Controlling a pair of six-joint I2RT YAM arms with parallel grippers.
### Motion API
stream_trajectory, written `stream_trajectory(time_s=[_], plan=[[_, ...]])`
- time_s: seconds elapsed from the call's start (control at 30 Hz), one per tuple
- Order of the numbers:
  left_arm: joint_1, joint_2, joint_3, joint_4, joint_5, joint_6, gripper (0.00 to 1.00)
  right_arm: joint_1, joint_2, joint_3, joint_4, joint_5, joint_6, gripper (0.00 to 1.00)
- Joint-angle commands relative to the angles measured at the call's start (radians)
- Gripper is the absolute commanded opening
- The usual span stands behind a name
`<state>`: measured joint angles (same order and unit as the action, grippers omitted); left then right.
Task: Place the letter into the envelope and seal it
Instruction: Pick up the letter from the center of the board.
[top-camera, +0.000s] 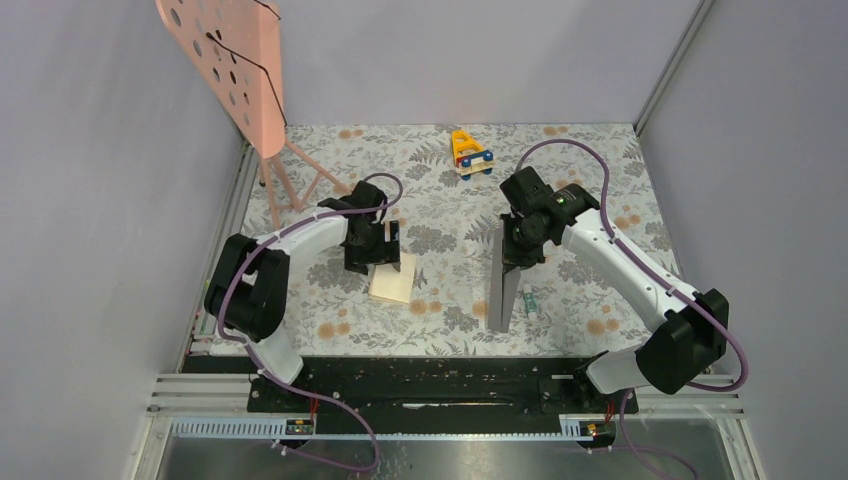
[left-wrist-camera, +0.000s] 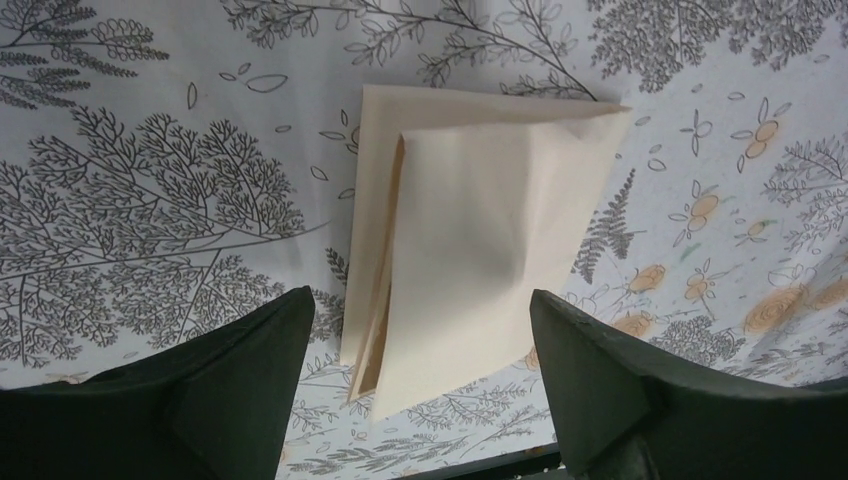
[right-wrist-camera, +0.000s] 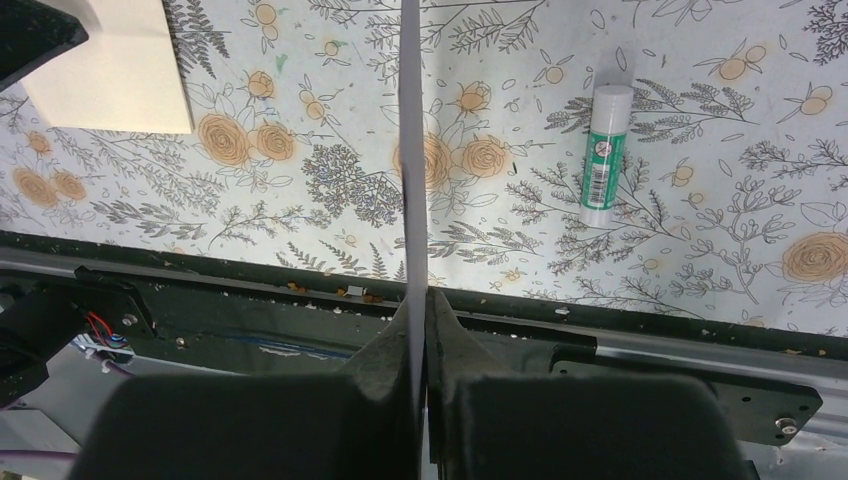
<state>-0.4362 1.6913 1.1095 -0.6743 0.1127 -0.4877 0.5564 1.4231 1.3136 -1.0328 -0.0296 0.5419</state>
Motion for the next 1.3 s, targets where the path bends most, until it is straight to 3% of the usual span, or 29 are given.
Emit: stream_trajectory(time_s=[0.0, 0.27, 0.4, 0.5, 0.6, 0.87, 1.27], plan=[[0.036, 0.015, -0.007, 0.078, 0.054, -0.016, 0.79, -0.002, -0.020, 0.015, 0.021, -0.018, -0.008, 0.00], [0.075, 0.037, -0.047, 0.165, 0.211, -0.057, 0.55, -0.003, -0.024, 0.006, 0.026, -0.020, -0.005, 0.00], [0.078, 0.027, -0.054, 0.165, 0.228, -0.062, 0.34, -0.003, -0.026, 0.003, 0.031, -0.019, -0.004, 0.00], [0.079, 0.006, -0.057, 0.163, 0.235, -0.066, 0.13, -0.003, -0.024, 0.003, 0.033, -0.020, -0.002, 0.00], [0.079, -0.040, -0.056, 0.163, 0.237, -0.069, 0.00, -0.003, -0.027, 0.003, 0.033, -0.019, -0.003, 0.00], [0.079, -0.189, -0.036, 0.128, 0.294, -0.037, 0.00, -0.004, -0.028, 0.001, 0.036, -0.015, 0.000, 0.00], [0.037, -0.344, 0.124, -0.100, 0.280, 0.034, 0.00, -0.005, 0.007, 0.006, 0.141, -0.070, 0.081, 0.00]])
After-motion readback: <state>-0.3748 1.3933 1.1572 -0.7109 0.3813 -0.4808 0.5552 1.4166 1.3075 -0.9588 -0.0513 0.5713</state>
